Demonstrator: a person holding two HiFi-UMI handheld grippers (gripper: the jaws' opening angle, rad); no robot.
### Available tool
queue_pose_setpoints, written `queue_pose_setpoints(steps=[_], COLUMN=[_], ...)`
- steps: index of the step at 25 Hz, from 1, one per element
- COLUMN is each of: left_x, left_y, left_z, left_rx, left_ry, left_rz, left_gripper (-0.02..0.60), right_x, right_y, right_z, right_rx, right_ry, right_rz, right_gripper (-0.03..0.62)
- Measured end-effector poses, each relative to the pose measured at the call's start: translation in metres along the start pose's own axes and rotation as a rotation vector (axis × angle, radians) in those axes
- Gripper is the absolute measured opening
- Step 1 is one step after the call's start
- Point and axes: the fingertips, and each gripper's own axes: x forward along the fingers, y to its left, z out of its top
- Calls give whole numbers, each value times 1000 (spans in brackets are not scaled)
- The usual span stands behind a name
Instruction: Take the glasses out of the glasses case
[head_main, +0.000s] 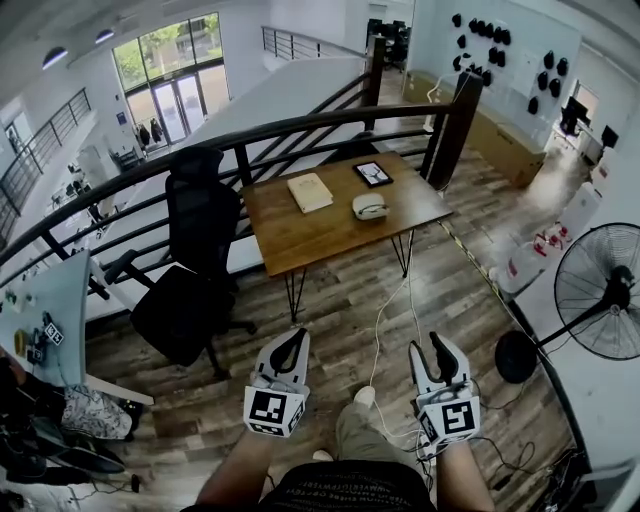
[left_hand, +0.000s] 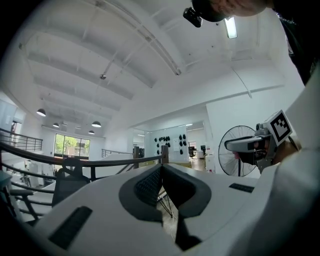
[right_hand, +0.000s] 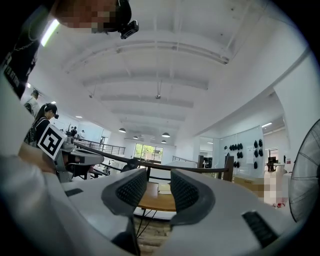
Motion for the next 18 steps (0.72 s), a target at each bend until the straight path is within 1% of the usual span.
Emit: queue_pose_setpoints(steps=[6,10,13,18], left_x=[28,64,96,141], left_y=[19,30,36,46], left_z=[-10,-14,-13,-19], left_rx=[24,14,6,-21], left_ry=[27,41,45,54], left_rz=[11,12,6,21], left_gripper=[26,26,26,26], right_x=[36,68,93,126], right_y=[-10,-33,-49,-65], right_z=[-14,-23,-25,-36], right_rx=[32,40,35,16], right_ry=[11,-17,-1,28], right_rz=[18,25,42,87], right_gripper=[158,158,156,155])
